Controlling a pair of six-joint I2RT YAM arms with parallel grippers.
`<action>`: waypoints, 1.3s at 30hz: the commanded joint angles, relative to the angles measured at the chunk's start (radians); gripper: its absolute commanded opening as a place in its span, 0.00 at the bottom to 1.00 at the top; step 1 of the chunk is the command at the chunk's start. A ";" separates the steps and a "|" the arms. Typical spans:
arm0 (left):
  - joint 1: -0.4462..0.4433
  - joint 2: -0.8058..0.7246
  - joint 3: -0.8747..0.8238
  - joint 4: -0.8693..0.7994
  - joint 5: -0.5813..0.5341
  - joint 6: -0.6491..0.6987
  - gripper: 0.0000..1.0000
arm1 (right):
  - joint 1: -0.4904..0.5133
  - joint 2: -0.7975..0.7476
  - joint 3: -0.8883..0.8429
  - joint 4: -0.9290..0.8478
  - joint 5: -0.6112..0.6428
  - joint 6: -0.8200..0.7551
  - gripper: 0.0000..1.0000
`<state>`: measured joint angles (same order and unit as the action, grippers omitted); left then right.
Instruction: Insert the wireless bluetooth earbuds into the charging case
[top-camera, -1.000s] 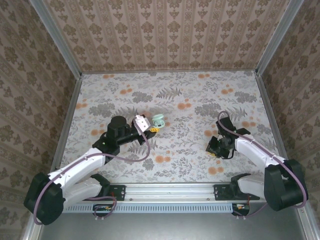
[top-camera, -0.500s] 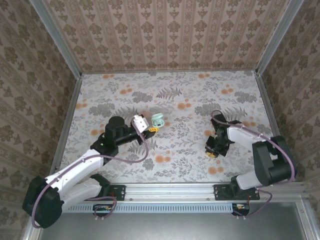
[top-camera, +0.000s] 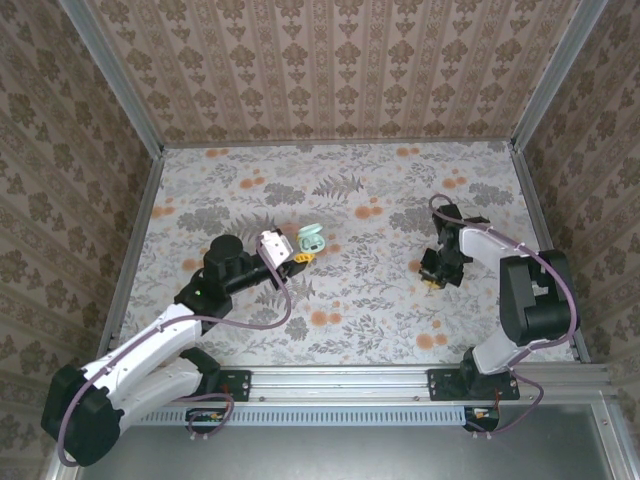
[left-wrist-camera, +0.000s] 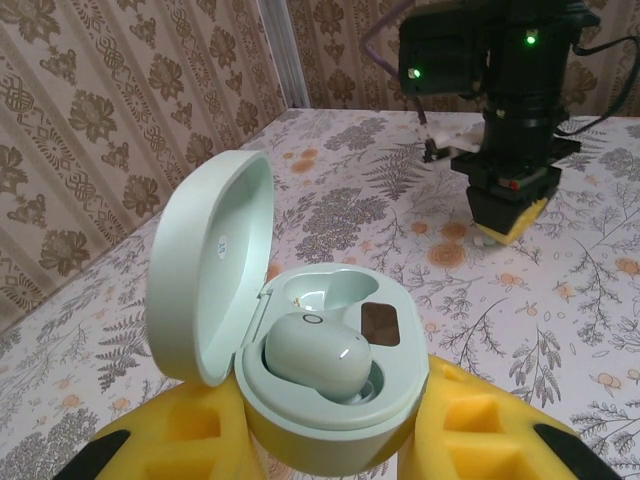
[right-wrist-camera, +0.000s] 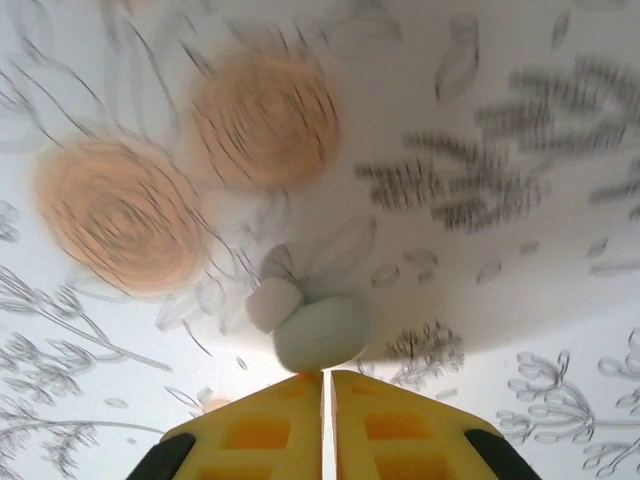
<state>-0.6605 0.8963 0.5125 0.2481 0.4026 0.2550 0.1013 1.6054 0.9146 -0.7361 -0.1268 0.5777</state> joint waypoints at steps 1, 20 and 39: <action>-0.001 -0.013 -0.003 -0.011 -0.007 0.000 0.00 | -0.005 0.029 0.064 -0.021 0.067 -0.085 0.11; -0.001 0.003 -0.001 -0.002 0.000 -0.002 0.00 | -0.084 -0.067 0.066 -0.021 -0.054 -0.040 0.16; -0.002 -0.047 -0.020 -0.033 -0.019 -0.010 0.00 | 0.011 0.174 0.166 0.009 -0.062 -0.099 0.07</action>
<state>-0.6605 0.8631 0.5018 0.2089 0.3908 0.2550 0.0883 1.7714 1.0725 -0.7063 -0.1661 0.4988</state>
